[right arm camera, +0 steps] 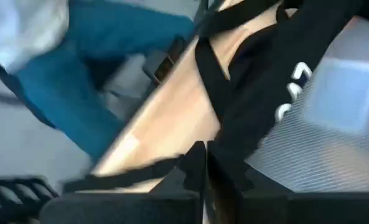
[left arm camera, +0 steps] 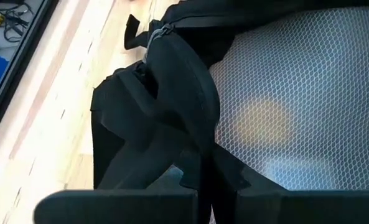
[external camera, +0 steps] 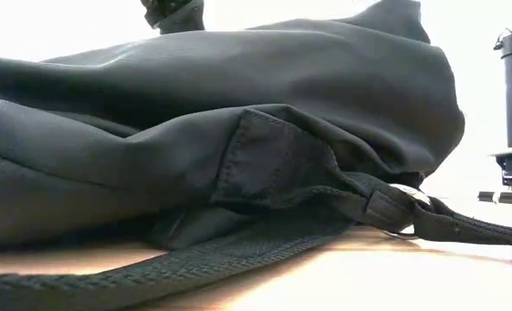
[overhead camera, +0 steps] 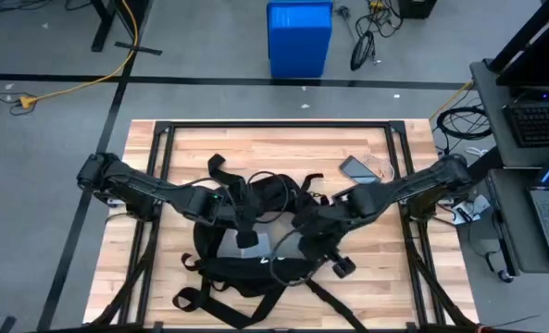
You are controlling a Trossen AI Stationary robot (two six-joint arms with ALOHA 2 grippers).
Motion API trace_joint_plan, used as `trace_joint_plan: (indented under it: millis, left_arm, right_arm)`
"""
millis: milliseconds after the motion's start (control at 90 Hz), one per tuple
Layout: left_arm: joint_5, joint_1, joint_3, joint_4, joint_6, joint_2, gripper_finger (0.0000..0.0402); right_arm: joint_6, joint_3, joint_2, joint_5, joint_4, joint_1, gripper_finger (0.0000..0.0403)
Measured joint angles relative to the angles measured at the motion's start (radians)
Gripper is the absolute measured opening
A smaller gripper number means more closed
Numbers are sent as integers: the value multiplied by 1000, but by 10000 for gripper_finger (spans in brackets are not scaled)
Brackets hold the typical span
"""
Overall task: Unpack backpack
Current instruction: Put the charger cable into the black backpack
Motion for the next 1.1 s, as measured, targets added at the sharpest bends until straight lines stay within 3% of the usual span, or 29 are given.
trace_joint_plan:
  millis: [144,400,578,656,789,1000,1100]
  left_arm:
    - [0,0,0,8,0,0,0]
    - [0,1,0,13,-4,0,0]
    - [-1,1,0,12,-9,0,0]
    - [-1,0,0,12,-9,0,0]
    - [-1,0,0,12,-9,0,0]
    - [-1,-1,0,14,-10,0,0]
    - [3,-2,0,16,-10,0,0]
  right_arm:
    - [159,0,6,9,21,-4,19]
    - [177,-1,162,57,67,-35,139]
    - [143,-2,310,-88,60,-38,186]
    - [130,-2,361,-98,62,-31,190]
    - [150,-2,412,-91,43,-36,163]
    - [153,-2,356,-40,17,-48,26]
    - [163,-2,296,53,13,-54,11]
